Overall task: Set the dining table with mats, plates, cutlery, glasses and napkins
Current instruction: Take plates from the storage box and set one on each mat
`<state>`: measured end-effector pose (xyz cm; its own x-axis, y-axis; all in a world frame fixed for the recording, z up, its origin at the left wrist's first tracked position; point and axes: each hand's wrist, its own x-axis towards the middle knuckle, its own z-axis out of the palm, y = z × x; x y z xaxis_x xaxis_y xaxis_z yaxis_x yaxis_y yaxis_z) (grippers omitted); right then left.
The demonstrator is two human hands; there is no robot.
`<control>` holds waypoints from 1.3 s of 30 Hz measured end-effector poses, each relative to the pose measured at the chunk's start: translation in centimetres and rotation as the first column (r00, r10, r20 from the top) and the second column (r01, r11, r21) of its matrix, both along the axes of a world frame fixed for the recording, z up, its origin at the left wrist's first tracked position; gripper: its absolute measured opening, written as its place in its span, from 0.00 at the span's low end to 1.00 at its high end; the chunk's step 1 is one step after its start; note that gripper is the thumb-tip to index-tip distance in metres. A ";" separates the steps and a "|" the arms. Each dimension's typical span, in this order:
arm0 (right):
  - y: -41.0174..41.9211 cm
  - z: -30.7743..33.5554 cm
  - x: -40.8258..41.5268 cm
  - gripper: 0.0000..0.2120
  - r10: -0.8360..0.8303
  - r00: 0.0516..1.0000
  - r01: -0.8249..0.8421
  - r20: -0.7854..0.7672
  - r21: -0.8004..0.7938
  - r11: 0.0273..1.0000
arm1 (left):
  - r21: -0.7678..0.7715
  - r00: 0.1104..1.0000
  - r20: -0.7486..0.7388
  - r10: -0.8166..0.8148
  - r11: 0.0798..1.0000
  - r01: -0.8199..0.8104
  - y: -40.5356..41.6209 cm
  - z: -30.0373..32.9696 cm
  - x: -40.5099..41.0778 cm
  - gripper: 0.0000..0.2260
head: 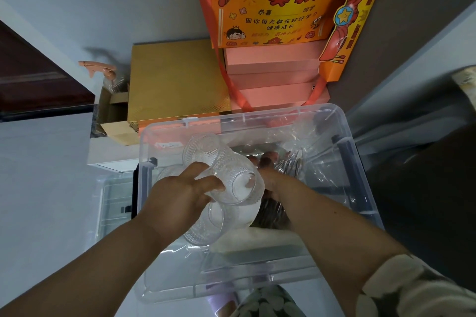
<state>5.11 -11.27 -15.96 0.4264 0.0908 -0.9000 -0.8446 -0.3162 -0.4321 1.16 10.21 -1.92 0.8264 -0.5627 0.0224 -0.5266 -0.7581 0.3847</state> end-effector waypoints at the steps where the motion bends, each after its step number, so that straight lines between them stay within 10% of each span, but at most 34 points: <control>1: -0.1 0.0 0.0 0.40 0.009 1.000 -0.009 -0.003 0.004 1.000 | 0.000 1.000 -0.003 0.005 1.000 -0.005 0.0 0.0 0.0 0.20; 5: 0.3 1.1 -0.1 0.20 -0.022 0.998 0.020 0.052 0.051 0.999 | -0.002 0.999 -0.020 0.025 1.000 -0.025 0.1 0.2 0.1 0.19; 9: 0.6 1.5 -0.1 0.35 0.064 0.994 -0.074 0.086 0.107 0.991 | 0.011 0.999 -0.036 0.037 0.999 -0.037 0.2 0.5 0.4 0.19; 17: -1.6 0.8 -0.1 0.32 0.062 0.995 -0.071 0.075 0.126 0.990 | 0.015 0.998 -0.034 0.057 0.998 -0.057 0.2 1.5 0.6 0.20; 39: -7.6 13.5 -8.4 0.22 -0.516 0.853 0.517 0.085 -0.286 0.807 | 0.162 0.961 -0.178 0.211 0.970 -0.183 -1.0 3.3 2.1 0.12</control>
<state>-3.27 -18.84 -2.44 0.3394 -0.4061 -0.8485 -0.9175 0.0559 -0.3937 3.24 9.22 1.42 0.9019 -0.3741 -0.2158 -0.2881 -0.8935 0.3445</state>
